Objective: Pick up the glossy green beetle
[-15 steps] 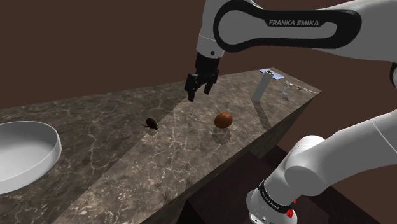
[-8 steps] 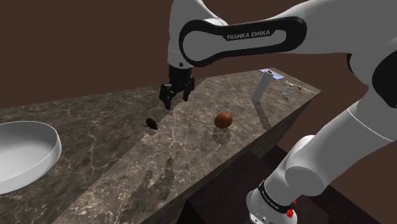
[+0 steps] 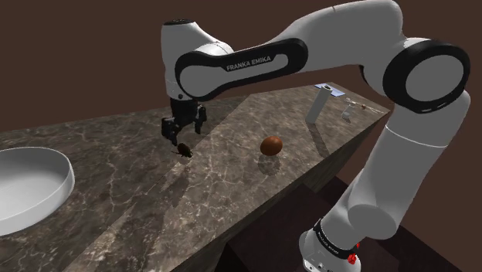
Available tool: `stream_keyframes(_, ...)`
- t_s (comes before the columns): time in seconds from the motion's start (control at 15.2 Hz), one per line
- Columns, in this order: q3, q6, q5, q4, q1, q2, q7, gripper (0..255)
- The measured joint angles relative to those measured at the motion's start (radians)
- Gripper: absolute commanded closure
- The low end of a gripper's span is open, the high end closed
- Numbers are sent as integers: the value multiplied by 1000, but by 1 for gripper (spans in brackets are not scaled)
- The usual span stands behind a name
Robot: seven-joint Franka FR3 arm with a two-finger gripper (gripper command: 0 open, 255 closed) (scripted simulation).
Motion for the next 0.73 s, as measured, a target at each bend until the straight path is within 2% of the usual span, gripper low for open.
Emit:
stream_keyframes(0.2, 0, 5, -35, 52, 21, 74, 33, 0)
stream_keyframes(0.59, -7, 71, -56, 17, 24, 110, 49, 0)
stream_keyframes(0.66, -7, 75, -58, 18, 25, 114, 51, 255)
stream_keyframes(0.73, -7, 77, -58, 19, 26, 116, 52, 255)
